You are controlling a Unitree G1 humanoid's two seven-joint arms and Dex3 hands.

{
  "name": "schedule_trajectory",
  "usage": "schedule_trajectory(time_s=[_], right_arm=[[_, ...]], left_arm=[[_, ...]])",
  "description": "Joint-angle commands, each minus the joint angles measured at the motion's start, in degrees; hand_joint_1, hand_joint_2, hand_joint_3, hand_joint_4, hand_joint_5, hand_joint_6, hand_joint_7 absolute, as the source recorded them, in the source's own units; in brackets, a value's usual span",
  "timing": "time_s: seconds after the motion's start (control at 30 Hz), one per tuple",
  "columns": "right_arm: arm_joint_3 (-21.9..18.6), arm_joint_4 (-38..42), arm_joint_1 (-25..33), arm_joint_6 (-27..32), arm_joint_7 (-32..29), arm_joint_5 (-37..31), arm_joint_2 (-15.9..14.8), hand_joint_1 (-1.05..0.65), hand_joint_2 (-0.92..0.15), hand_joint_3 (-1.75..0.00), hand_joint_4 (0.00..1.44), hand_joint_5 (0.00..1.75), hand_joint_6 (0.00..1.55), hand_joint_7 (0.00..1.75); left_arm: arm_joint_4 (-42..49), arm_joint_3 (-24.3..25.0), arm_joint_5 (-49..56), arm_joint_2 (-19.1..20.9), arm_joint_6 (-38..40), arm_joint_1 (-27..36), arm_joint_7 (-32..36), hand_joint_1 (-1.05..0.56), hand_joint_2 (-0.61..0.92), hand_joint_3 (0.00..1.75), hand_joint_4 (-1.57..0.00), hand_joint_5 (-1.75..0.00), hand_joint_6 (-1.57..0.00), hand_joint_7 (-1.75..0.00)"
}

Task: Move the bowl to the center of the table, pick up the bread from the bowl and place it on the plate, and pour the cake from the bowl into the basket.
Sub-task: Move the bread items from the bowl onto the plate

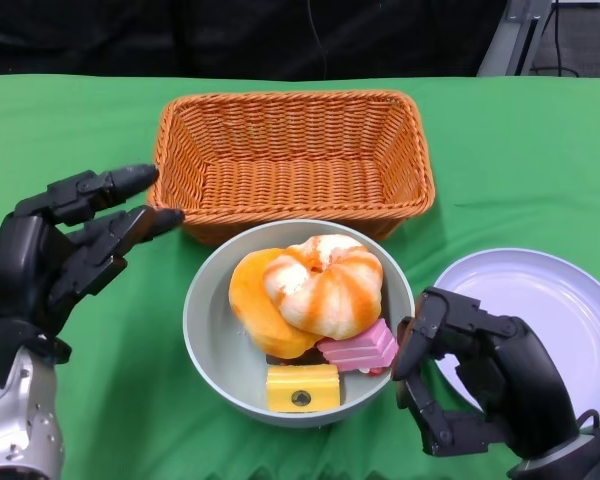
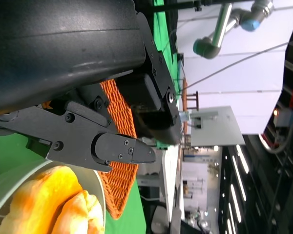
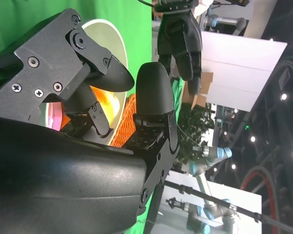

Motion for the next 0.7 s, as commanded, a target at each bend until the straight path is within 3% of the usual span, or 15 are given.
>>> schedule_trajectory(time_s=[0.03,0.13,0.2,0.43,0.53,0.7], right_arm=[[-0.8,-1.4,0.3,-0.5,-0.2,-0.1,-1.3,-0.15,-0.41,-1.24,0.82,1.68,0.72,1.41],[-1.0,-5.5,1.4,2.1,-1.2,-3.3,-3.1,-0.22,-0.5,-0.98,0.8,1.49,0.73,1.15],[-1.2,-8.1,1.9,3.2,-2.1,-6.2,-4.4,-0.25,-0.55,-0.82,0.78,1.38,0.75,0.98],[-1.5,-17.1,1.6,4.7,-4.0,-14.8,-8.5,-0.32,-0.85,-0.11,0.65,0.97,0.76,0.37],[-1.6,-20.0,1.2,4.5,-6.3,-21.2,-9.6,-0.46,-0.89,-0.02,0.63,0.79,0.73,0.21],[-1.5,-24.6,1.1,7.0,-9.7,-29.2,-9.4,-0.58,-0.89,0.0,0.61,0.68,0.72,0.12]], left_arm=[[2.3,1.4,-0.9,1.2,-2.0,-1.8,-1.8,-0.22,0.92,0.15,-1.14,-0.53,-1.28,-0.08],[4.2,1.8,0.2,1.1,-3.6,-2.4,-1.4,-0.19,0.92,0.19,-0.99,-0.85,-1.3,-0.05],[5.4,1.9,0.8,1.1,-4.4,-2.9,-0.7,-0.21,0.92,0.17,-0.96,-0.94,-1.31,-0.05],[8.2,2.1,1.4,0.4,-6.1,-3.9,-0.3,-0.24,0.92,0.17,-0.94,-1.01,-1.31,-0.05],[8.7,1.6,2.8,0.3,-7.3,-4.0,1.0,-0.26,0.92,0.17,-0.93,-1.06,-1.31,-0.05],[9.0,1.6,3.3,0.0,-7.4,-4.2,1.5,-0.26,0.92,0.19,-0.9,-1.14,-1.32,-0.06]])
